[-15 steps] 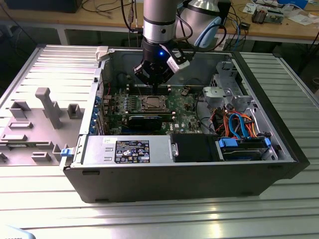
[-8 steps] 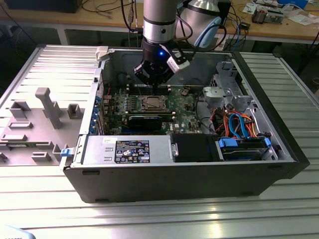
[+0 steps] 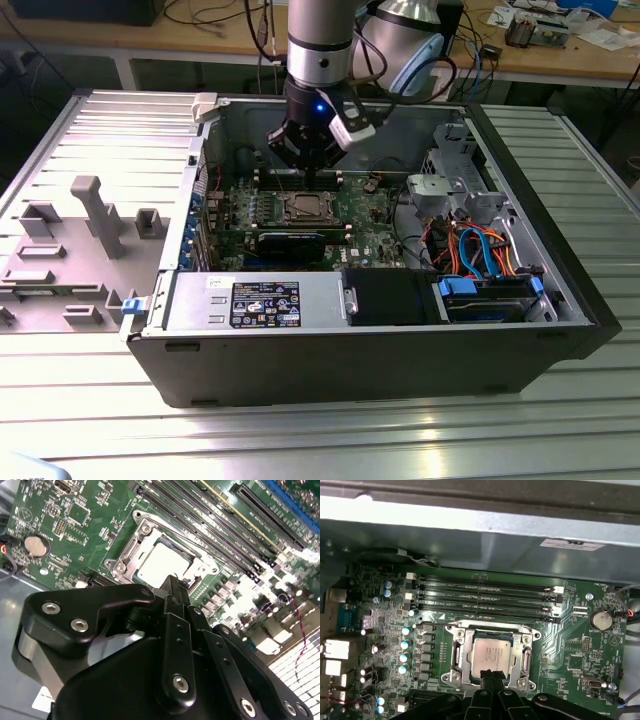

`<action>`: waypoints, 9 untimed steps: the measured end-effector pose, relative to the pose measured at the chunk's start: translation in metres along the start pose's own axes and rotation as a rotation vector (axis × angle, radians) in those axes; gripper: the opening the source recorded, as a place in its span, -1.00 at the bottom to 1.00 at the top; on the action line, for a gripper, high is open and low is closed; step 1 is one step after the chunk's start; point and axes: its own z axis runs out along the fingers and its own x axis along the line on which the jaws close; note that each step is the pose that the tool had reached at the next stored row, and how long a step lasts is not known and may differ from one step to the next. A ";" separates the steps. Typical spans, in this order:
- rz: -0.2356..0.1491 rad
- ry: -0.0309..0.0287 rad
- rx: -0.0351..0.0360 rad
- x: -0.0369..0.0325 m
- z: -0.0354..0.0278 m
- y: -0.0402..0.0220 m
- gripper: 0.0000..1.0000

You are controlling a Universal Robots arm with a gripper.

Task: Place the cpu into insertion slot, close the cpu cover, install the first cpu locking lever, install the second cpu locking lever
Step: 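Install the first cpu locking lever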

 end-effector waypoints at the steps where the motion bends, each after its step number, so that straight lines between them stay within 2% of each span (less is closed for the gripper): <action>1: 0.011 0.0001 -0.0011 0.0000 0.0000 0.0000 -0.79; 3: 0.041 0.0005 -0.0041 0.0000 0.0000 0.0000 -0.79; 4: 0.055 0.0003 -0.0103 0.0000 0.0000 -0.0001 -0.79; 6: 0.060 -0.0005 -0.0277 0.0001 0.0000 0.0000 -0.79; 7: 0.061 -0.0010 -0.0410 0.0002 0.0000 -0.0001 -0.79; 9: 0.061 -0.0011 -0.0423 0.0002 0.0000 -0.0001 -0.79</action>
